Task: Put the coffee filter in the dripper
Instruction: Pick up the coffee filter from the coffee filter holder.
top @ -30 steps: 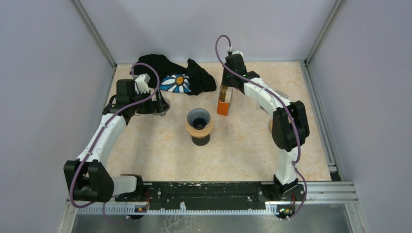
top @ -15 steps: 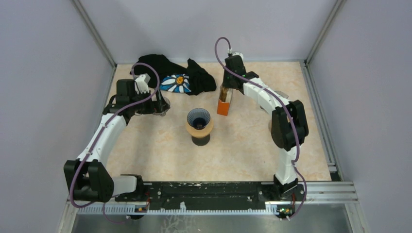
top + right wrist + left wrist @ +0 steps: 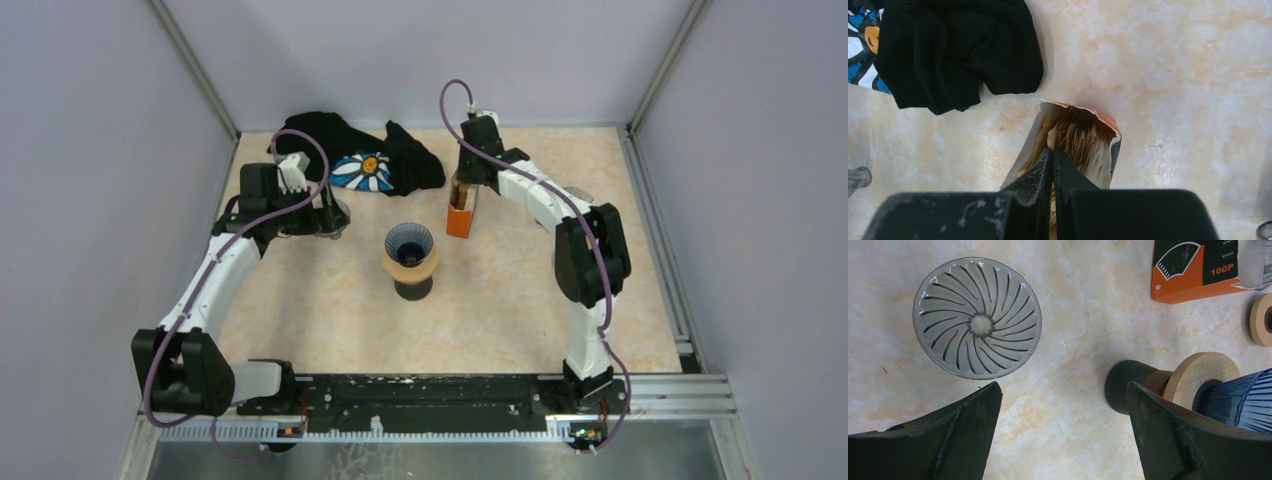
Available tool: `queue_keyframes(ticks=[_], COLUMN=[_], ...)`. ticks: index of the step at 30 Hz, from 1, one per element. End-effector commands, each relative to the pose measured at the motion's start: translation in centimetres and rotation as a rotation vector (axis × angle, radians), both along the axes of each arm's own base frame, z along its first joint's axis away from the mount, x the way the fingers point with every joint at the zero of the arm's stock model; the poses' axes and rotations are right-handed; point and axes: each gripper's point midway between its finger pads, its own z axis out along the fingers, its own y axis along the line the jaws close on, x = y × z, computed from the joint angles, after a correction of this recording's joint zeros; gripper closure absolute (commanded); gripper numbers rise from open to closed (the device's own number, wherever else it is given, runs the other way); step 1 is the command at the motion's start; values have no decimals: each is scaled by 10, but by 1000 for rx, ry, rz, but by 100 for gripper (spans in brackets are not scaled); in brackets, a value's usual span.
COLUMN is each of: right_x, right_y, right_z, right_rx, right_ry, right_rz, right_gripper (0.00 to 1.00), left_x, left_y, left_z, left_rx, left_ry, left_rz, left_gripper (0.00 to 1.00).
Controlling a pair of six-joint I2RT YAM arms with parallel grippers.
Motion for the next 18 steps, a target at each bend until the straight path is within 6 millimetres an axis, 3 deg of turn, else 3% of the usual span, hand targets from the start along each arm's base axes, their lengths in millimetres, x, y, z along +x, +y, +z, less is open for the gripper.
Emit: queue_keyframes(ticks=[1,12,18], right_x=[7,-5,-11], right_y=[6,5,9], right_z=[37,88,101], right_rx=[27,68,96], right_ry=[-77,-162,-182], right_rz=[13,53,92], right_gripper=[99,100,99], left_x=[2,2,1], left_y=[0,-1,-1], left_z=[-1,0,0], left_rx=[-11,-13,-14], left_ry=[-9,-10,-11], left_rz=[-8,-10,-11], left_gripper=[1,1,1])
